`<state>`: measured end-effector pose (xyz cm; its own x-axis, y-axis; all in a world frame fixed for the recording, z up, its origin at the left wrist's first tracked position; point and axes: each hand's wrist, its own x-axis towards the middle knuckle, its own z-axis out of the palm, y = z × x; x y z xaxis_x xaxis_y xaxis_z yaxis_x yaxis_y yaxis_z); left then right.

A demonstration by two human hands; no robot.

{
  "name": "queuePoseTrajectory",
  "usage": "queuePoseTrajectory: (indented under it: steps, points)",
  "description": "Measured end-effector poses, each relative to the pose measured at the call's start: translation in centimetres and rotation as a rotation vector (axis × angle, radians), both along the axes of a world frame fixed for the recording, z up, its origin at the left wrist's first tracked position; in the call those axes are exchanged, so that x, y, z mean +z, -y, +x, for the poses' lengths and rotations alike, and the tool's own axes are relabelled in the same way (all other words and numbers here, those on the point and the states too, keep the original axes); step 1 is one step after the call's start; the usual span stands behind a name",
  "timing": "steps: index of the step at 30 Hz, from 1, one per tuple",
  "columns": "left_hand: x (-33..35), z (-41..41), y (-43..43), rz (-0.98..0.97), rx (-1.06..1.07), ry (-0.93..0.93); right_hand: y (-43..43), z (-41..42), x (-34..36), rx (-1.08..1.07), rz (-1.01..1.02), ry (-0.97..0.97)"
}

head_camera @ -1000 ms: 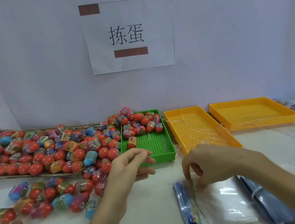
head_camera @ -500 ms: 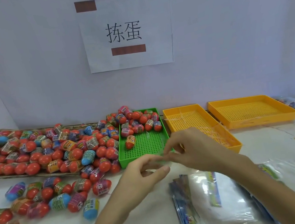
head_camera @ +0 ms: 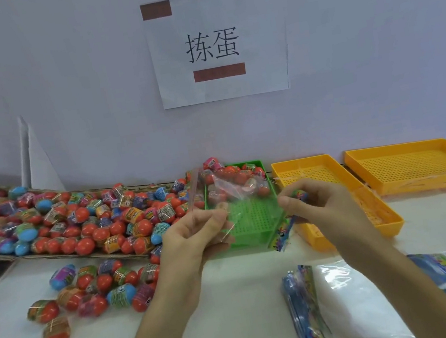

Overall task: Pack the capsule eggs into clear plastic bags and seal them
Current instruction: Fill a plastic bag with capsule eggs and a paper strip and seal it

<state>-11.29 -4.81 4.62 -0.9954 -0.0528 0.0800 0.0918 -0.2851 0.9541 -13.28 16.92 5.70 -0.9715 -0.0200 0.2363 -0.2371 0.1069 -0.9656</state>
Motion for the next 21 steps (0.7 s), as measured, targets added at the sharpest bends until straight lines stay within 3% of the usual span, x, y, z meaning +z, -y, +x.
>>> queuePoseTrajectory:
  steps: [4,9,11,14,18,21]
  points:
    - [0.1,0.2,-0.4,0.044,0.005,-0.015,-0.3,0.2,0.5,0.011,-0.072,0.009]
    - [0.1,0.3,-0.7,0.039,0.042,-0.013,-0.3,0.1,0.2,-0.047,-0.015,-0.025]
    - [0.1,0.2,-0.7,0.018,0.057,-0.015,-0.1,0.1,-0.2,-0.200,0.172,-0.129]
    - [0.0,0.1,-0.8,-0.070,0.117,-0.043,0.6,0.7,-0.2,-0.368,0.490,-0.436]
    - [0.0,0.4,-1.2,-0.334,0.198,-0.254,2.1,2.0,0.1,-0.197,0.485,-0.741]
    - [-0.3,0.7,-1.4,-0.480,0.206,-0.389,3.5,2.9,-0.3,0.008,0.563,-0.750]
